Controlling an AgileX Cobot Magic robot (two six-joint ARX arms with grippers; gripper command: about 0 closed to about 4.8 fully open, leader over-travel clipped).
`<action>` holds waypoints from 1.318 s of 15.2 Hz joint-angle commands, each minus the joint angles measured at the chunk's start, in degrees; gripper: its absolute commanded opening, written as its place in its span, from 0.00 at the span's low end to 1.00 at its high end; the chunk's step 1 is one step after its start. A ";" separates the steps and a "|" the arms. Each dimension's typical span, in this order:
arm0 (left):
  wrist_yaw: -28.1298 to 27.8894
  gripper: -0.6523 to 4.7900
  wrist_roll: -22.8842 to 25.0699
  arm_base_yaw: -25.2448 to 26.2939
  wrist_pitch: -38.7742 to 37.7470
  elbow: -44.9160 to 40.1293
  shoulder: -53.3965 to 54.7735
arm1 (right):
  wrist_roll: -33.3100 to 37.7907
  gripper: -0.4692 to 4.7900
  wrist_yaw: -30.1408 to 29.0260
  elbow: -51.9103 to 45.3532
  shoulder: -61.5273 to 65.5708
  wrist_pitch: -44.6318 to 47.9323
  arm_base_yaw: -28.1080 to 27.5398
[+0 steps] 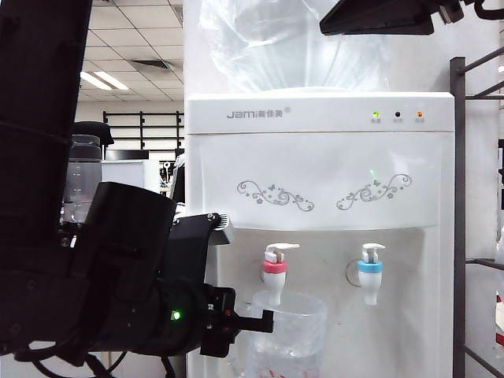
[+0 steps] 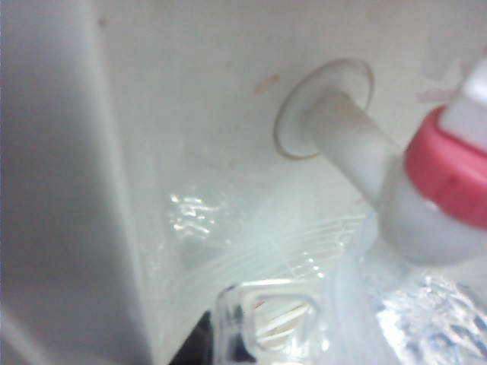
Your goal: Pick up the plastic mug from the left desk, go to the hot water outlet of the water dispenser, press the vertical switch to get some water, then put the mug back on the desk.
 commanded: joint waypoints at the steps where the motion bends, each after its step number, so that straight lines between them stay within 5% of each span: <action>1: -2.14 0.11 0.00 0.52 4.20 0.92 -1.09 | -0.02 0.08 -0.11 0.24 -0.09 0.57 0.02; 6: -2.12 0.11 0.00 0.52 4.20 0.92 -1.09 | 0.00 0.08 -0.11 0.24 -0.09 0.59 0.02; 7: -1.79 0.11 0.00 0.52 4.17 0.87 -1.09 | 6.78 0.08 0.11 0.26 0.04 -4.50 0.02; 9: -1.73 0.11 0.00 0.52 4.17 0.90 -1.09 | 4.11 0.08 0.31 0.26 0.55 -6.27 0.07; 15: -1.68 0.11 0.00 0.52 4.13 0.83 -1.07 | 4.85 0.08 11.50 0.26 5.09 -4.20 2.86; 20: -1.70 0.11 0.00 0.52 4.15 0.83 -1.07 | 4.92 0.08 20.70 0.26 14.08 -0.63 11.54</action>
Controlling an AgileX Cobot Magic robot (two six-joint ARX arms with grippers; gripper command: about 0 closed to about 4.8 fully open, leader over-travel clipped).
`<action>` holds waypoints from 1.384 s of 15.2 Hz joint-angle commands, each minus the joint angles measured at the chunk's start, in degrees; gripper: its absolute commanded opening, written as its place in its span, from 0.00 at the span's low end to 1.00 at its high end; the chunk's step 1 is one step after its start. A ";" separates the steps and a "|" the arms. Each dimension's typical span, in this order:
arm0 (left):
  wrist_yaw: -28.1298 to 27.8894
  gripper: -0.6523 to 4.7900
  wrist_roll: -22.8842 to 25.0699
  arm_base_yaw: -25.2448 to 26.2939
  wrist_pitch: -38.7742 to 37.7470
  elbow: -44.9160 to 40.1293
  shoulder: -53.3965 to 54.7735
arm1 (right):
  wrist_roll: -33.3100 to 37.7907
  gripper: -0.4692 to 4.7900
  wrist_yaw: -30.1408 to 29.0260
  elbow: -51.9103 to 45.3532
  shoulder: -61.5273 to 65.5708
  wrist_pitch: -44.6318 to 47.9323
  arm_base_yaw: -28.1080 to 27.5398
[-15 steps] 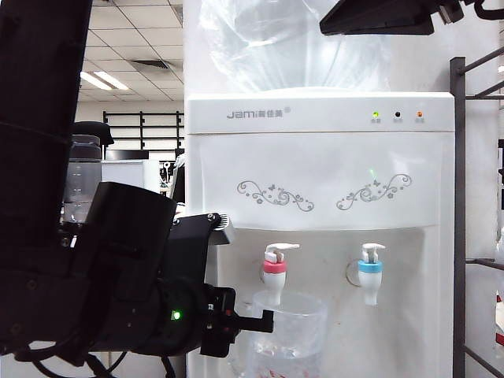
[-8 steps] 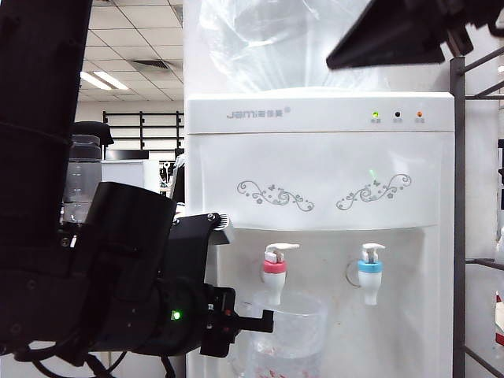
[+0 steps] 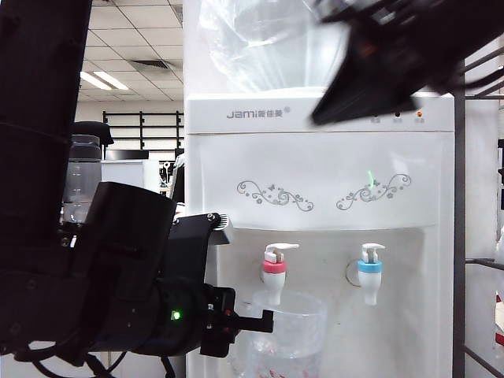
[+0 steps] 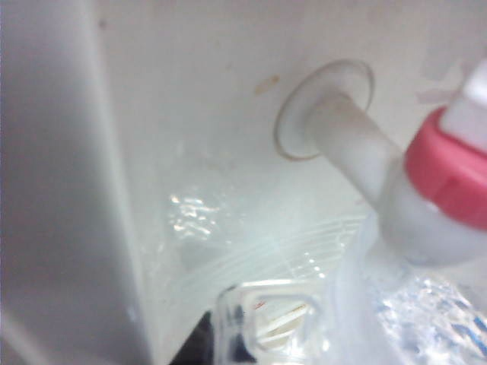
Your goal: Pick up the plastic mug from the left desk, go to the hot water outlet of the water dispenser, press the vertical switch to get some water, then put the mug back on the desk.
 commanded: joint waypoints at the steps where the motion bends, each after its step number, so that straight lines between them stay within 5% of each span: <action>1: -1.68 0.11 0.00 0.52 4.15 0.83 -1.07 | -2.54 0.08 5.99 0.24 5.68 3.69 3.91; 21: -1.68 0.11 0.00 0.52 4.07 0.87 -1.07 | -2.45 0.08 9.62 0.33 22.77 16.79 -0.11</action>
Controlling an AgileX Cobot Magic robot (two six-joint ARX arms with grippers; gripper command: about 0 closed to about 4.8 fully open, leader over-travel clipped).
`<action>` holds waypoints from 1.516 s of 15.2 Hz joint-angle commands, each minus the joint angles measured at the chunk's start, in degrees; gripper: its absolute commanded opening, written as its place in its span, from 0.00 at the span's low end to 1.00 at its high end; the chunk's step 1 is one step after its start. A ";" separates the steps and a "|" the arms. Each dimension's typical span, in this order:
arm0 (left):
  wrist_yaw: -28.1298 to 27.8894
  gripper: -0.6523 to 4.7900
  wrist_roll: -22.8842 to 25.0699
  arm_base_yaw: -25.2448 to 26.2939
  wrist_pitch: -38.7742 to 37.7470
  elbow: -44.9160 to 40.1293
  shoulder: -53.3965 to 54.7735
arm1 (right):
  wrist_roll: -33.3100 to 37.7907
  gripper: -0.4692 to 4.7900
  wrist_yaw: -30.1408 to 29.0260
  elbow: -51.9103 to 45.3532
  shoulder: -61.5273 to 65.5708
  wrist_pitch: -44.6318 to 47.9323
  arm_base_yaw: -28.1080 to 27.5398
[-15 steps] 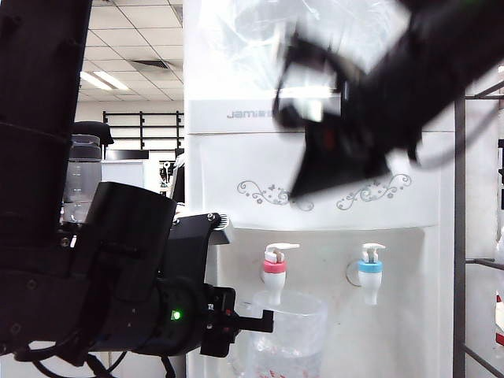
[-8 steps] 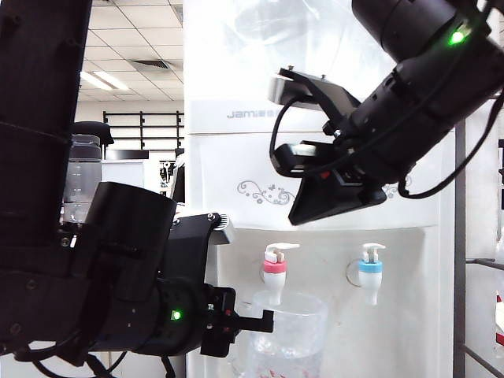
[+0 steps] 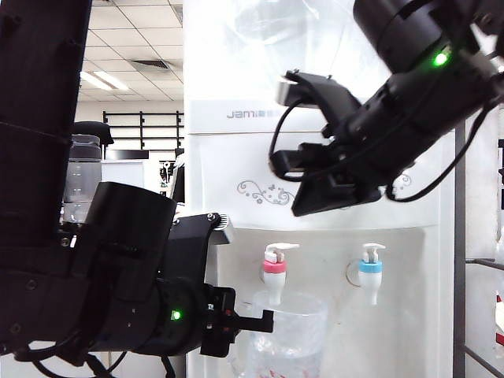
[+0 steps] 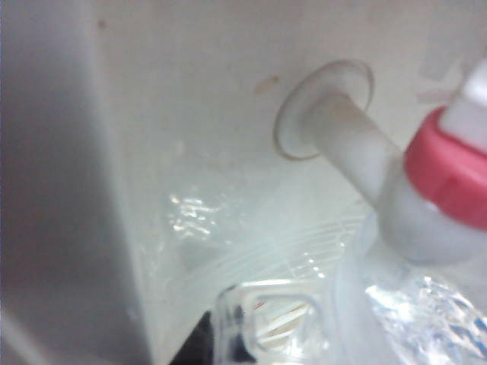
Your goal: Pick up the plastic mug from the left desk, go to the hot water outlet of the water dispenser, press the vertical switch to get some water, then put the mug back on the desk.
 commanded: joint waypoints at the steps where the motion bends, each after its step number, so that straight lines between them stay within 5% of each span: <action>1: -1.70 0.11 -0.04 0.52 3.82 0.87 -1.07 | 1.70 0.08 -1.40 0.09 2.45 0.39 0.07; 23: -1.73 0.11 -0.04 0.52 3.72 0.85 -1.07 | 4.79 0.08 -3.02 0.07 9.01 -1.77 0.17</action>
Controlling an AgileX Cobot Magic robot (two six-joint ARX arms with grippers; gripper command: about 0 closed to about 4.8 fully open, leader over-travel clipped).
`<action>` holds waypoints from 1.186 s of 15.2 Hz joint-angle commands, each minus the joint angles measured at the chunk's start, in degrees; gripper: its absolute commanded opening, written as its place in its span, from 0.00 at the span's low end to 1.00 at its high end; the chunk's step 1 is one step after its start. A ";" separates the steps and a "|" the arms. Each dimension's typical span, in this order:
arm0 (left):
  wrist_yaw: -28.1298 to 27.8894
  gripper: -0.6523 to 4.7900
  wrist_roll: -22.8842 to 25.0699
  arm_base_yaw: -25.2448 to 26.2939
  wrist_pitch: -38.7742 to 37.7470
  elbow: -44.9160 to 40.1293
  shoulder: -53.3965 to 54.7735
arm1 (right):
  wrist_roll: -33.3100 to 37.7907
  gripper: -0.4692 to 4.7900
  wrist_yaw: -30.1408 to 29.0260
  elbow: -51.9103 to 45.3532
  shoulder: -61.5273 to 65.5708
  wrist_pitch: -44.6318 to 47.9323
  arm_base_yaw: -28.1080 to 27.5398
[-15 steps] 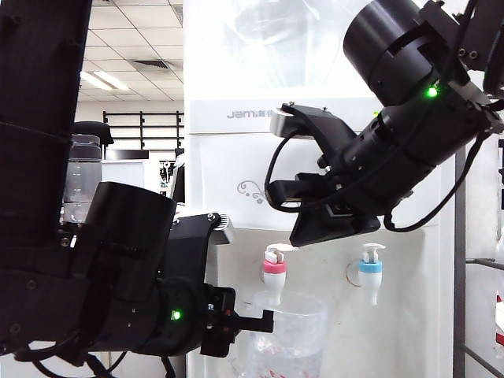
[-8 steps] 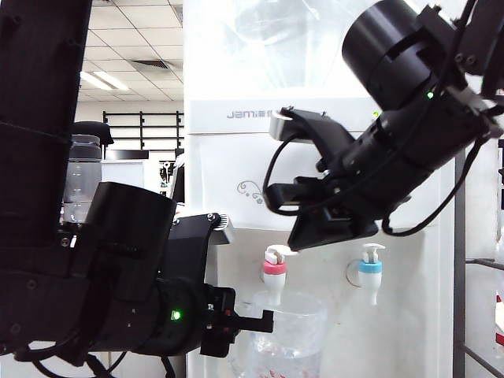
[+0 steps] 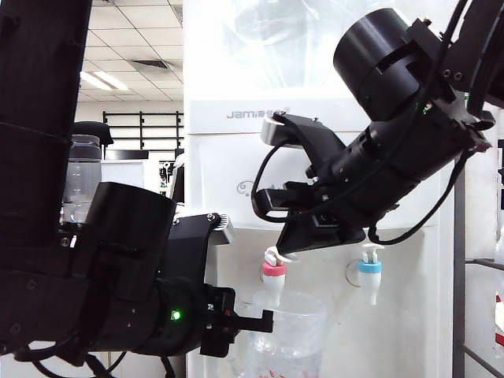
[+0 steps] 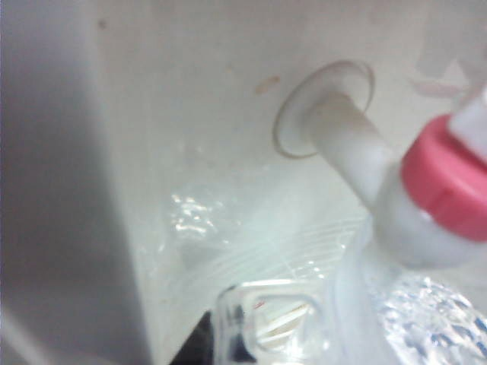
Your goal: Pick up the plastic mug from the left desk, go to the hot water outlet of the water dispenser, press the vertical switch to get some water, then put the mug back on the desk.
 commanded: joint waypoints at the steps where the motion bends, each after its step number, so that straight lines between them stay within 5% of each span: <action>1: -1.70 0.11 0.00 0.52 3.78 0.85 -1.07 | 2.12 0.08 0.13 -0.50 0.92 -4.76 -0.07; 18: -1.70 0.11 0.00 0.52 3.78 0.81 -1.07 | 3.13 0.08 2.12 -0.50 -6.64 -8.33 0.83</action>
